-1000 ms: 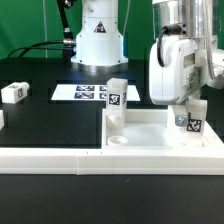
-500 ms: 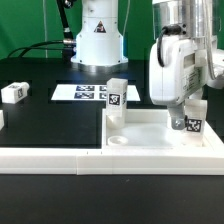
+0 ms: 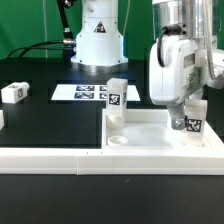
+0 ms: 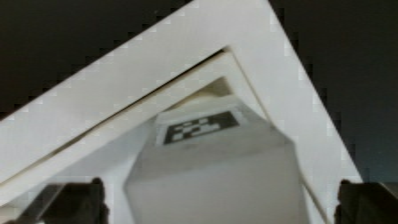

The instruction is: Assemble square table

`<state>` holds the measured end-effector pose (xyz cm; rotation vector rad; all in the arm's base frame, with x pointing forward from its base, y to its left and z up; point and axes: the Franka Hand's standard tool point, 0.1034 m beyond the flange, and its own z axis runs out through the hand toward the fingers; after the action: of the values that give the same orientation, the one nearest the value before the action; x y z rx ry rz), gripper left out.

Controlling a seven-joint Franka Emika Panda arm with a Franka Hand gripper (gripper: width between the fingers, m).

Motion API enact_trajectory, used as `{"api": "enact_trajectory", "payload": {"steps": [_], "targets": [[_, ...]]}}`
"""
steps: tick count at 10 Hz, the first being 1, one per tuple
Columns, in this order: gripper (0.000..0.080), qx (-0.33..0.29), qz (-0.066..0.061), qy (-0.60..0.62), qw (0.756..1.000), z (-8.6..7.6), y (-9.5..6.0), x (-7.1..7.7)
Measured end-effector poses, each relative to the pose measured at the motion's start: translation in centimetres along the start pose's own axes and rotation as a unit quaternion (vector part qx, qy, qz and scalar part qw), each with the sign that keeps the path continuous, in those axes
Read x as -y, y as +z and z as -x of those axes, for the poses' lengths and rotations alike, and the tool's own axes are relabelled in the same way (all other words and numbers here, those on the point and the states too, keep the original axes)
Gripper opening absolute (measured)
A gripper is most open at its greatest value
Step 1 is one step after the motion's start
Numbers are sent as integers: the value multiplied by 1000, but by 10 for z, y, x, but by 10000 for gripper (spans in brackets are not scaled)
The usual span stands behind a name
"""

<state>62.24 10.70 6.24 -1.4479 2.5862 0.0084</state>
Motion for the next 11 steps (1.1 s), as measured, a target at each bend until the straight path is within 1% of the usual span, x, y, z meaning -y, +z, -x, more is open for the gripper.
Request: {"api": "enact_trajectory", "payload": {"steps": [1,2,3,4,5,6,8,9,10,11], "targets": [[648,1,-3,-23,1000,-1,-2,2],[648,13,-11,-108,994,-13,-15,11],[648,27,-27,-141,989,-29,-34,18],[648,32,-29,-135,990,-37,-50,23],[648,31,-38,-173,984,-47,-59,27],[648,24,-43,-222,974,-53,-58,25],[648,21,-44,-269,962,-53,-57,25],[648,19,-45,-304,951,-53,-57,25],[648,14,-53,-345,937,-58,-59,28],[648,-3,-75,-417,906,-78,-65,32]]}}
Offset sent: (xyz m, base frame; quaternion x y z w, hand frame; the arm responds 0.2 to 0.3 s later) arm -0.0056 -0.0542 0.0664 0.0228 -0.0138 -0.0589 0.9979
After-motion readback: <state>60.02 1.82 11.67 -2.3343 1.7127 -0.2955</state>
